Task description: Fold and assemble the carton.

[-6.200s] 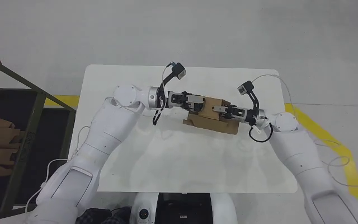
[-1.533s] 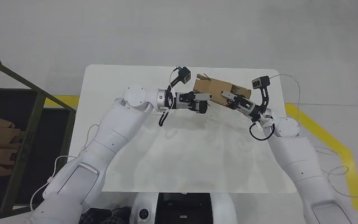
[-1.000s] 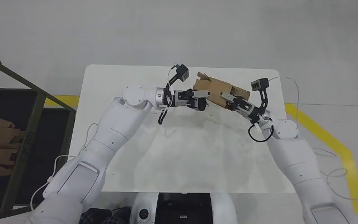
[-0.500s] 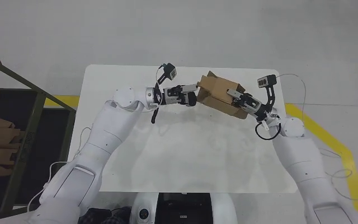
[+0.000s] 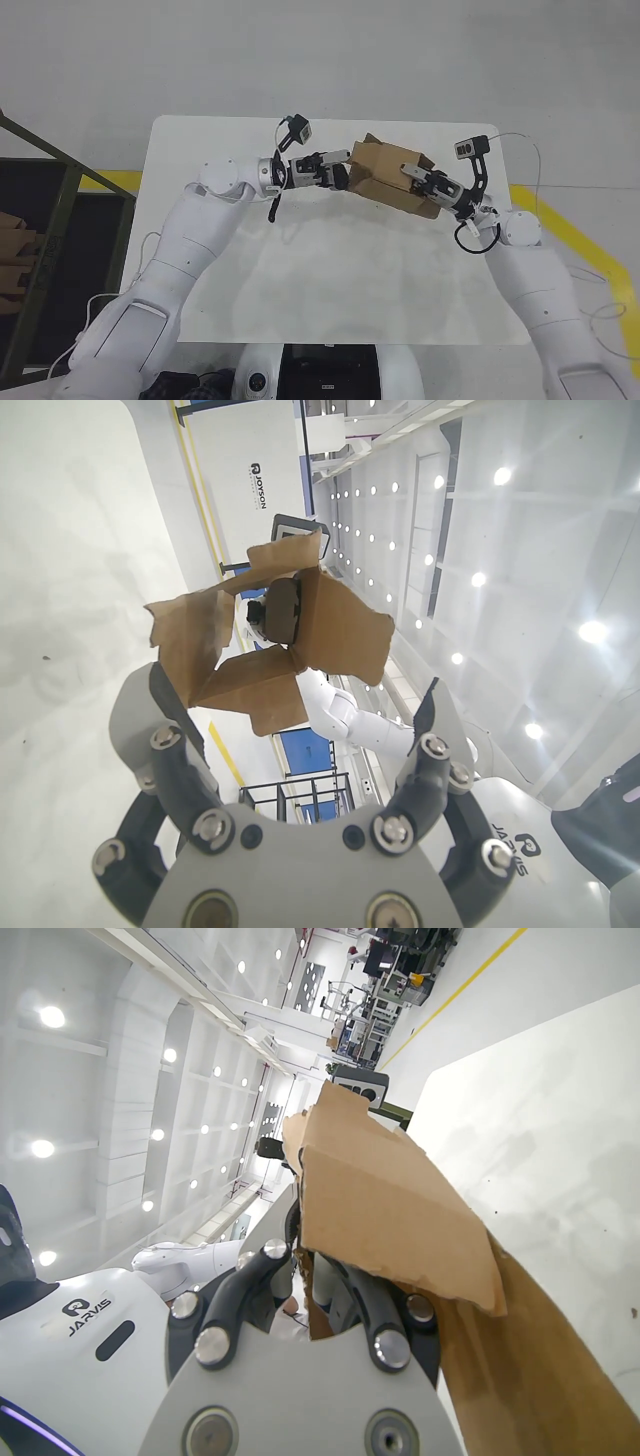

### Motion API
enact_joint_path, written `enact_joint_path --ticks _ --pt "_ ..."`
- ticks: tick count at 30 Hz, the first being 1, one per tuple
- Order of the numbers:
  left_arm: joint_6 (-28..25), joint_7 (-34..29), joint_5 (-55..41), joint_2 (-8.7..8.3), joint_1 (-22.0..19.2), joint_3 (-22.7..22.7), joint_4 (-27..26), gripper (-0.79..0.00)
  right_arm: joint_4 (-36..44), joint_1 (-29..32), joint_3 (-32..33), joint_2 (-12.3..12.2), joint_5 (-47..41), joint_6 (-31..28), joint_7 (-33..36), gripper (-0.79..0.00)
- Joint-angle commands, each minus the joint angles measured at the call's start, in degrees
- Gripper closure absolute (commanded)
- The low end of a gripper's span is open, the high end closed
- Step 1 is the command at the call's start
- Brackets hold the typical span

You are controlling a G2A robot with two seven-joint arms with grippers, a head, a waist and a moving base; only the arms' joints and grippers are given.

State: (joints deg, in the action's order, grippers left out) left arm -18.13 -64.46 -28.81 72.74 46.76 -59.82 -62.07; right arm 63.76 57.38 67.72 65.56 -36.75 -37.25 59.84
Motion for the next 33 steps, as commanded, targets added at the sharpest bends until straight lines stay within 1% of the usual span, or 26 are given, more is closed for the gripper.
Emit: enact_joint_path --ticks 1,8,13,20,33 --pt "-0.2 0.1 0.0 -0.13 0.2 -0.5 -0.1 -0.785 -0.2 -0.1 0.5 -0.1 0.2 -0.1 -0.3 0.000" --pt "0.1 0.7 0.0 -0.77 1.5 -2.5 -0.6 -0.785 0.5 0.1 1.5 -0.2 0.0 0.0 0.1 0.000" --pt "1.1 0.3 -0.1 -0.40 1.3 -1.0 -1.0 -0.785 1.2 0.4 1.0 0.0 0.2 0.1 -0.3 0.000" --pt "1.2 -0.7 -0.7 0.46 0.0 1.7 -1.2 -0.785 1.0 0.3 0.2 0.4 0.6 -0.2 -1.4 0.000" --pt "0.6 -1.6 -2.6 1.13 -1.9 2.4 0.5 -0.785 1.9 1.3 -0.8 0.9 0.3 -0.6 -0.5 0.000"
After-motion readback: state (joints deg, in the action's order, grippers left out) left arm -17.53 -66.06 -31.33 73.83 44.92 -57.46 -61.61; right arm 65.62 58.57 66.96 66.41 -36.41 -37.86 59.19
